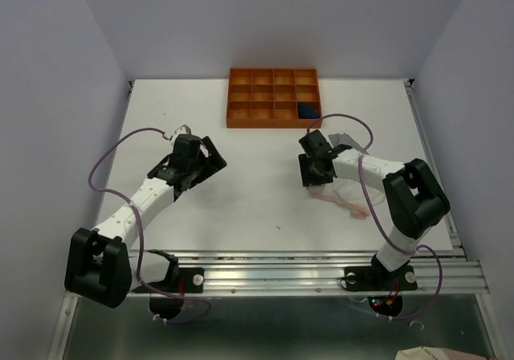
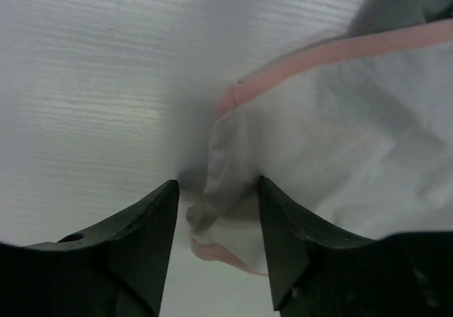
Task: Roll the underwear
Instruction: Move the underwear to the center of the board
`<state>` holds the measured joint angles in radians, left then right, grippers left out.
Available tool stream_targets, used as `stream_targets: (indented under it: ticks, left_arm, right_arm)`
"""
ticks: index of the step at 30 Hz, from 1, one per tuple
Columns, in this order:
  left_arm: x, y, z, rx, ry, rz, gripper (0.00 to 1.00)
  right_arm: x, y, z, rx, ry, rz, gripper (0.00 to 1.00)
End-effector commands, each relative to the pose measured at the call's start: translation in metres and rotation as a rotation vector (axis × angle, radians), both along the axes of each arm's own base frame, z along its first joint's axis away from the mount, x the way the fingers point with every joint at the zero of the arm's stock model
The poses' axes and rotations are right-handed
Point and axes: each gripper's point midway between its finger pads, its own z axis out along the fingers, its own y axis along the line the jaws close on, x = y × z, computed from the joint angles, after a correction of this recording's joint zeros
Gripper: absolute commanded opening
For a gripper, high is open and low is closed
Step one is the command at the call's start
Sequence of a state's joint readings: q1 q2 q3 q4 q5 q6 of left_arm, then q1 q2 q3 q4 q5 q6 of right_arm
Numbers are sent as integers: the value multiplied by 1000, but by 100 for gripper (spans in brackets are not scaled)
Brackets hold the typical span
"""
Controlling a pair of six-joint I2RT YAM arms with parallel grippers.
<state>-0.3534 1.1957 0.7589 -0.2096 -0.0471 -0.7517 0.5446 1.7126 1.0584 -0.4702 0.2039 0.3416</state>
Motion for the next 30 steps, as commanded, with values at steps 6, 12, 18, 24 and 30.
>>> stream_targets:
  ticks: [6,12,18,24,30]
  left_arm:
    - [7,-6,0,-7,-7,-3,99]
    - [12,-12,3,-9,-9,-18,99]
    - [14,-18,4,-9,-12,-36,99]
    - [14,-22,11,-21,-28,-60,99]
    - [11,-22,27,-35,-71,-74,99]
  right_arm:
    - [-19,-16,-11,-40,27,-80,45]
    - [-13,-13,-2,-21,-24,-31,7]
    - [22,-13,93,56,-338,-61,1]
    - [24,-5,201,212,-586,-7,1]
    - [-3,63,262,552,-599,301,1]
